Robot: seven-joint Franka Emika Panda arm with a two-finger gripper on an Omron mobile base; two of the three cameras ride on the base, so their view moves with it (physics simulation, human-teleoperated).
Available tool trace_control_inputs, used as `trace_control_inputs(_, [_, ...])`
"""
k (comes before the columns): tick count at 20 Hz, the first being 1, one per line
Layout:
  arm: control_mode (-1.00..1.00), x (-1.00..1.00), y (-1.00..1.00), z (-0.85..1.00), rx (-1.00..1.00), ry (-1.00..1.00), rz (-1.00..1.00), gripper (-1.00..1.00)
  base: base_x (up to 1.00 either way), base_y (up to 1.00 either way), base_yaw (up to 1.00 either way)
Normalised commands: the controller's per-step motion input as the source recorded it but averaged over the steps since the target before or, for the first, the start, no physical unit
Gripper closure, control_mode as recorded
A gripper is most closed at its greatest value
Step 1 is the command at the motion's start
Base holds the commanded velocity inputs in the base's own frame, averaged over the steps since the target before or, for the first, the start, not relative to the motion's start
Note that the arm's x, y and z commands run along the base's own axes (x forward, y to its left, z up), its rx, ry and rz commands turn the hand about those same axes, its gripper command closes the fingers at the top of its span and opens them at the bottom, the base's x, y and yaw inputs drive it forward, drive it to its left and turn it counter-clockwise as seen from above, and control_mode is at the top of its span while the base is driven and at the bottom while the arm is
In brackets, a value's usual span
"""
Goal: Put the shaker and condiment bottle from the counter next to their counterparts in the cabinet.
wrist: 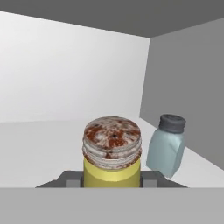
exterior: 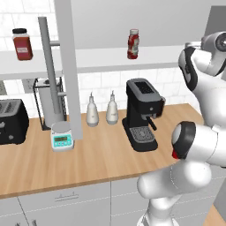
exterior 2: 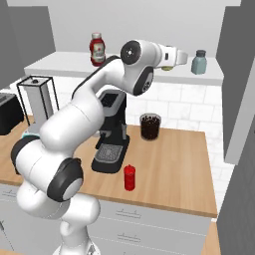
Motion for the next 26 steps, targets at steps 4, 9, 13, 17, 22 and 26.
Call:
trace_control_inputs(4, [-1.00,0.18,-0.01,-0.18,0.00,0.00,-0.01,1.00,0.00,0.00,0.00])
trace_control_inputs(9, [-1.00,0.18,0.00,-0.03,0.00,0.00,0.00,1.00,0.00,0.00,0.00])
trace_control_inputs(13, [-1.00,0.27,-0.01,-0.02,0.00,0.00,0.00,1.00,0.00,0.00,0.00])
trace_control_inputs(17, [-1.00,0.29,-0.04,-0.01,0.00,0.00,0.00,1.00,0.00,0.00,0.00])
trace_control_inputs(22, [-1.00,0.08,0.00,-0.13,0.00,0.00,0.00,1.00,0.00,0.00,0.00])
trace_control_inputs(26, [-1.00,0.03,0.00,-0.26,0.00,0.01,0.00,-1.00,0.00,0.00,0.00])
